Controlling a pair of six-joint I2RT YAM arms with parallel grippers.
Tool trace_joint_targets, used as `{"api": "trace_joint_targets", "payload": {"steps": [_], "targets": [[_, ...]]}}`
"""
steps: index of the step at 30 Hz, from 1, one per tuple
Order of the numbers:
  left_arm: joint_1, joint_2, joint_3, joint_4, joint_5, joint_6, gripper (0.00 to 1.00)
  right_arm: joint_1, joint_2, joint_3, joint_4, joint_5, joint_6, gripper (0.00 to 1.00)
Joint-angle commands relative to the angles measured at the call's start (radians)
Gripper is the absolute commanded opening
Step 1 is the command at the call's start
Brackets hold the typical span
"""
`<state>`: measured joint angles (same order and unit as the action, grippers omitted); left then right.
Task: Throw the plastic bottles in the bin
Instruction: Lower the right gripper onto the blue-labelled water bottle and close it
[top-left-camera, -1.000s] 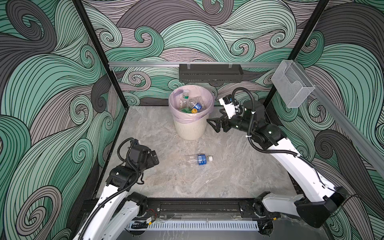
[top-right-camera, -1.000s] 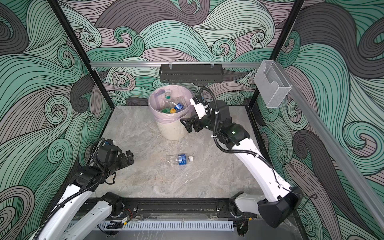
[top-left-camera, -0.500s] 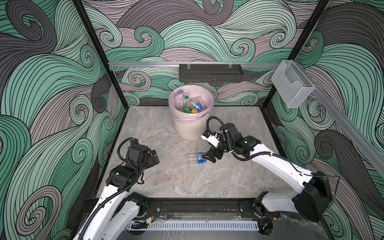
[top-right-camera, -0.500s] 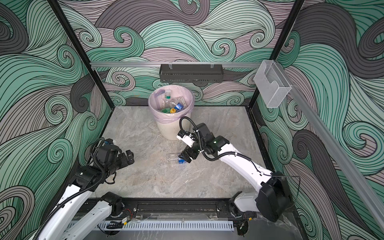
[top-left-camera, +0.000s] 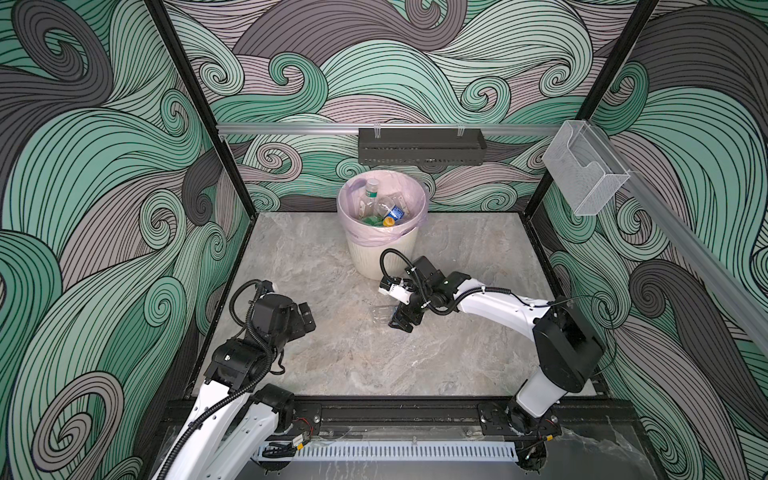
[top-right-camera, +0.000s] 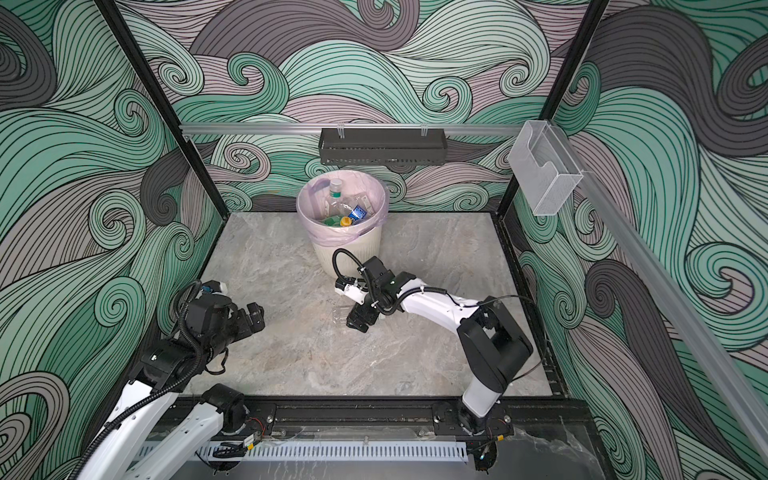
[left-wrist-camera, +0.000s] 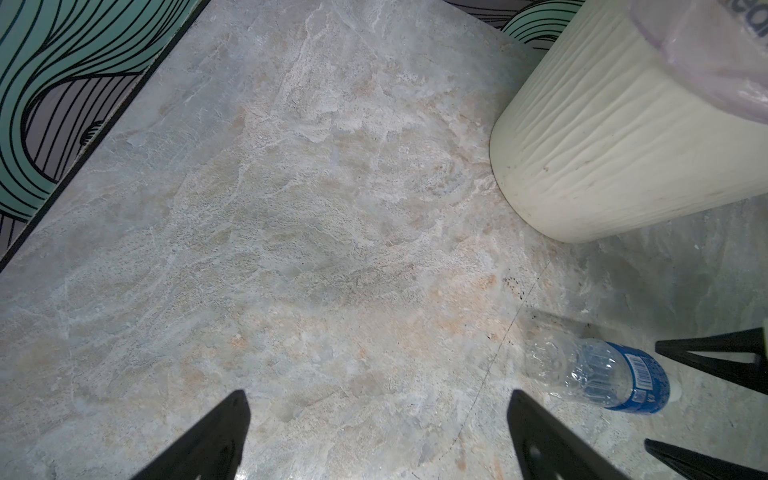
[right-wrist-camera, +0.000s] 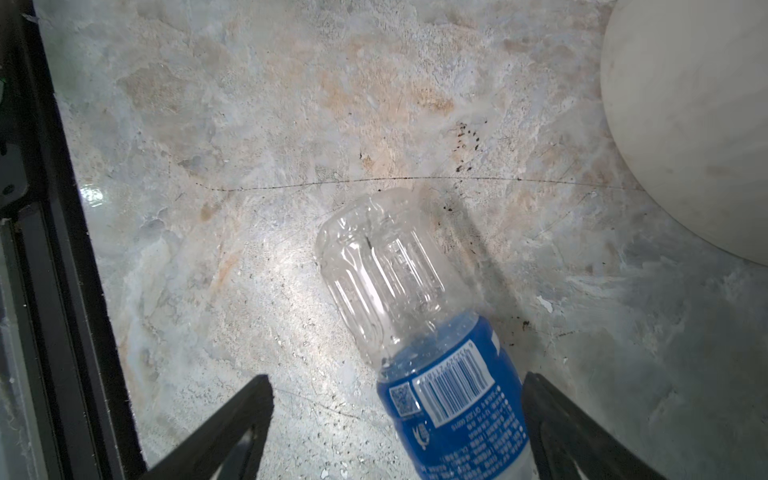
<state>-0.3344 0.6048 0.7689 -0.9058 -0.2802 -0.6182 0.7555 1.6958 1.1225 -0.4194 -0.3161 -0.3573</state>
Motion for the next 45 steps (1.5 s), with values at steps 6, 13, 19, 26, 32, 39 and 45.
{"api": "trace_joint_targets", "payload": {"steps": [6,13,19,26,32,39,45], "targets": [[0.009,-0.001,0.023,-0.028,-0.02,0.003,0.99,0.032,0.119,0.062,-0.01,0.051,-0.008,0.85],[0.009,-0.001,0.021,-0.028,-0.025,0.002,0.99,0.051,0.143,0.046,0.022,0.062,0.096,0.75],[0.01,0.003,0.015,-0.022,-0.025,0.002,0.99,0.052,0.16,0.051,0.002,0.111,0.19,0.68],[0.009,0.003,0.015,-0.022,-0.025,0.001,0.99,0.053,0.144,0.021,0.016,0.159,0.261,0.6],[0.01,0.008,0.013,-0.014,-0.027,-0.002,0.99,0.049,0.071,-0.03,0.054,0.174,0.34,0.54],[0.01,0.025,0.013,0.001,-0.025,0.002,0.99,0.012,-0.087,-0.116,0.086,0.198,0.433,0.51],[0.009,0.065,0.016,0.033,-0.016,0.01,0.99,-0.067,-0.263,-0.17,0.065,0.215,0.514,0.51]]}}
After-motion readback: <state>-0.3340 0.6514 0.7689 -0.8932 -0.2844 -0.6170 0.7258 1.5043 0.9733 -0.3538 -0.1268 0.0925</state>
